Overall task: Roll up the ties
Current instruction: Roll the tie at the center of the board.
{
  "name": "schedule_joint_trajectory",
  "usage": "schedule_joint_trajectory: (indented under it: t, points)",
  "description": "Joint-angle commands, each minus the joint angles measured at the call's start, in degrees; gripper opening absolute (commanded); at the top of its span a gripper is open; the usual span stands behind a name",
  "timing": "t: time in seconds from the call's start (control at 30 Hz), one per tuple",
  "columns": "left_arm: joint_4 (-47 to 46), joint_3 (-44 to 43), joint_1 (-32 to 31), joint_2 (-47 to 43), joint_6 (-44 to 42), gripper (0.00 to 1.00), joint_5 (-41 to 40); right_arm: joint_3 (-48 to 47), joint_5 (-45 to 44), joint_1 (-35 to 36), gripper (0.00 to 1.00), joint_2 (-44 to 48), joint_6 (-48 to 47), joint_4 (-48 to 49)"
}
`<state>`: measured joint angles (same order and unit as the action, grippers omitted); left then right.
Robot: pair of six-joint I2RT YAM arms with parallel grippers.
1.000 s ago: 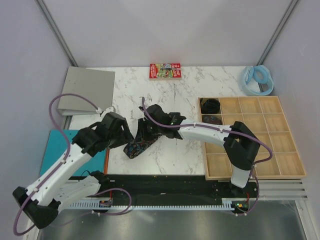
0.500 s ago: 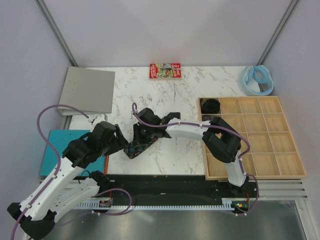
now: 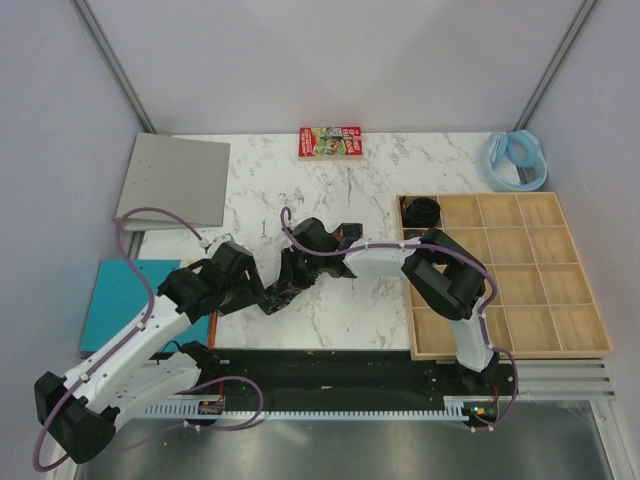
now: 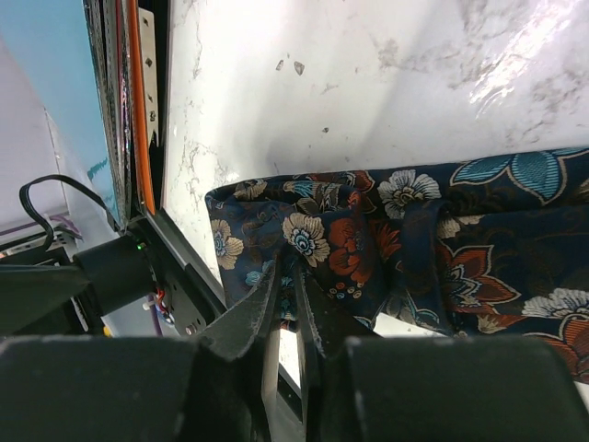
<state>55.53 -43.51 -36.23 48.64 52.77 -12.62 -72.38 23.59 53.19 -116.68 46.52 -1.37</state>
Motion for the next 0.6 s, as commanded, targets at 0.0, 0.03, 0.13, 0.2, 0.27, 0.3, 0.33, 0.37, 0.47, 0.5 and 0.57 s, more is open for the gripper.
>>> schedule_joint_trajectory:
  t: [0.0,0.03,0.13,0.2,0.27,0.3,0.33,0.37,0.47,0.5,0.57]
  points:
    - [-6.3,3.8,0.3,1.2,2.4,0.72,2.2,3.1,-2.7,-1.3,0.18,-1.0,-1.6,-0.9]
    - [-7.9,4.5,0.3,1.5,2.5,0.72,2.3,3.2,-2.6,-1.3,0.18,-1.2,-1.6,-0.7]
    - [-11.0,7.1,0.3,2.5,3.3,0.74,2.4,3.3,-2.3,-1.5,0.18,-1.4,-1.6,-0.3]
    - [-12.4,8.6,0.3,3.0,4.1,0.75,2.6,3.3,-2.1,-1.6,0.18,-1.4,-1.6,-0.3]
    - [-14.7,10.1,0.3,3.7,4.9,0.76,2.7,3.5,-2.0,-1.7,0.18,-1.2,-1.5,-0.2]
    - [-15.7,10.6,0.3,3.9,5.2,0.76,3.1,3.6,-1.9,-1.9,0.18,-1.1,-1.5,-0.1]
    - [-16.8,11.1,0.3,4.2,5.4,0.76,3.5,3.6,-1.9,-1.8,0.18,-1.0,-1.5,-0.1]
    - [-18.2,11.5,0.3,4.9,5.8,0.76,3.7,3.8,-1.8,-1.9,0.18,-0.9,-1.5,-0.1]
    - [-19.8,12.9,0.3,5.8,7.1,0.76,4.4,4.1,-1.6,-1.9,0.18,-0.7,-1.5,0.0]
    - [-21.0,13.2,0.3,5.8,7.3,0.76,4.3,4.2,-1.5,-1.9,0.18,-0.6,-1.5,0.0]
    - [-22.3,14.1,0.4,6.1,7.5,0.76,4.2,4.4,-1.4,-2.0,0.18,-0.6,-1.5,0.1]
